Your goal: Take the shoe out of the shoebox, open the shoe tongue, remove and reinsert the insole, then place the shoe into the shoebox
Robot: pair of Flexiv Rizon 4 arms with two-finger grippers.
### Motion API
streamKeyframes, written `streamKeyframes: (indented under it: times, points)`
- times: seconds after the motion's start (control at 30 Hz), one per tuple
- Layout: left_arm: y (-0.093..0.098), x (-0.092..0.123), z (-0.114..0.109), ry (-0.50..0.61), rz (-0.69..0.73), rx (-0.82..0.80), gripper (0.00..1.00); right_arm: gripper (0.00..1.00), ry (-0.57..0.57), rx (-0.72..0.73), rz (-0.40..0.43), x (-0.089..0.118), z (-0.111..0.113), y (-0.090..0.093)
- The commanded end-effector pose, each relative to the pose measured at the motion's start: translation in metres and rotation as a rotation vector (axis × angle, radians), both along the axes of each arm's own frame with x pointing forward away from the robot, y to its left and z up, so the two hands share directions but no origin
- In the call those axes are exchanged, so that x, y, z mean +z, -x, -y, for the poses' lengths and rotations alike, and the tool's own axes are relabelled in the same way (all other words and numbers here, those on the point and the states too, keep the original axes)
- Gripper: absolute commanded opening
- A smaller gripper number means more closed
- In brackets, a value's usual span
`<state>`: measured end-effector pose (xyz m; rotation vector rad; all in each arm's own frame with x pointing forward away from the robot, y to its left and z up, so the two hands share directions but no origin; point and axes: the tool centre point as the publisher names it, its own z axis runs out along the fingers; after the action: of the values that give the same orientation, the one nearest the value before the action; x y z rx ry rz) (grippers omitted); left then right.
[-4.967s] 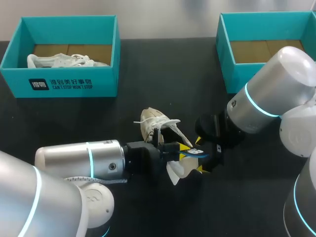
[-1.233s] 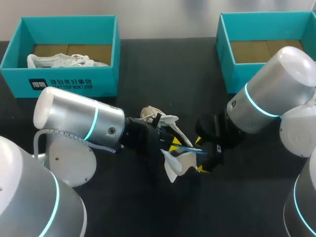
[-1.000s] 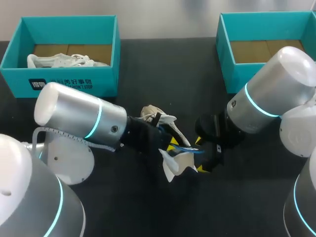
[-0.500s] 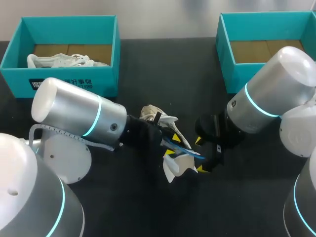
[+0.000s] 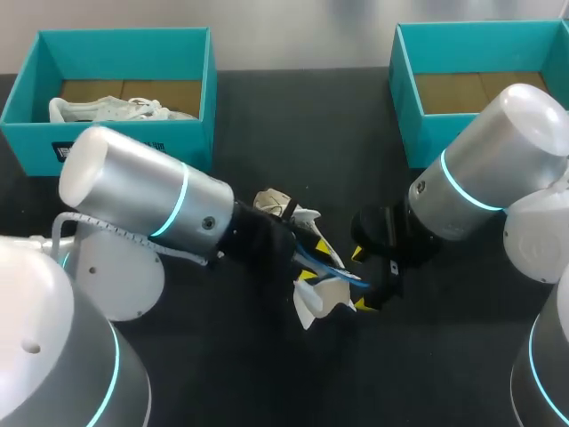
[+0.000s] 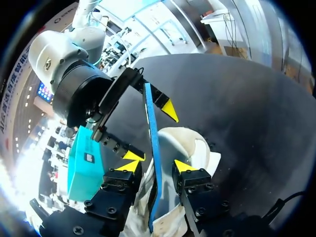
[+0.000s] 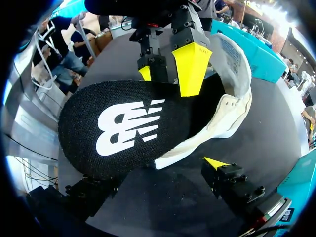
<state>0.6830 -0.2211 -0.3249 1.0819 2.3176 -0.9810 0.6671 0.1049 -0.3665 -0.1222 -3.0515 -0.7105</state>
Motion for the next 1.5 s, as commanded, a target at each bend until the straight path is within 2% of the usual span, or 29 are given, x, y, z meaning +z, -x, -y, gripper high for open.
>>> streamKeyframes:
  times: [0.03, 0.13, 0.37, 0.4, 0.43, 0.53, 0.57, 0.87, 1.03, 1.27, 1.4, 1.47, 1.5]
  points:
    - [0.001, 0.000, 0.010, -0.047, -0.008, 0.004, 0.42, 1.00, 0.001, -0.001, 0.002, 0.000, 0.000, 0.001]
    - [0.002, -0.004, 0.012, -0.081, 0.016, 0.005, 0.37, 1.00, 0.001, -0.001, 0.002, 0.000, 0.000, 0.001]
    - [0.002, -0.010, 0.017, -0.133, 0.058, 0.017, 0.34, 1.00, 0.001, -0.001, 0.002, 0.000, 0.000, 0.001]
    - [0.002, -0.011, 0.016, -0.120, 0.051, 0.027, 0.31, 1.00, 0.001, -0.001, 0.002, 0.000, 0.000, 0.001]
    - [0.002, -0.011, 0.017, -0.122, 0.054, 0.029, 0.16, 1.00, 0.001, -0.001, 0.002, 0.000, 0.000, 0.001]
    - [0.000, -0.014, 0.015, -0.131, 0.063, 0.039, 0.02, 1.00, 0.001, -0.001, 0.002, 0.000, 0.000, 0.001]
    - [0.000, -0.016, 0.014, -0.145, 0.074, 0.039, 0.00, 1.00, 0.001, -0.001, 0.002, 0.000, 0.000, 0.001]
    - [-0.004, -0.023, 0.004, -0.177, 0.130, 0.067, 0.00, 1.00, 0.001, -0.001, 0.002, 0.000, 0.000, 0.001]
    - [-0.007, -0.023, -0.002, -0.140, 0.121, 0.105, 0.00, 1.00, 0.001, -0.001, 0.002, 0.000, 0.000, 0.001]
    - [0.000, -0.017, 0.001, -0.078, 0.087, 0.104, 0.00, 1.00, 0.001, -0.001, 0.002, 0.000, 0.000, 0.001]
    - [0.002, -0.012, 0.002, -0.055, 0.082, 0.104, 0.42, 1.00, 0.001, -0.001, 0.002, 0.000, 0.000, 0.001]
    - [0.002, -0.010, 0.000, -0.054, 0.083, 0.104, 0.58, 1.00, 0.001, -0.001, 0.002, 0.000, 0.000, 0.001]
    - [0.002, -0.009, -0.001, -0.052, 0.083, 0.105, 0.62, 1.00, 0.001, -0.001, 0.002, 0.000, 0.000, 0.001]
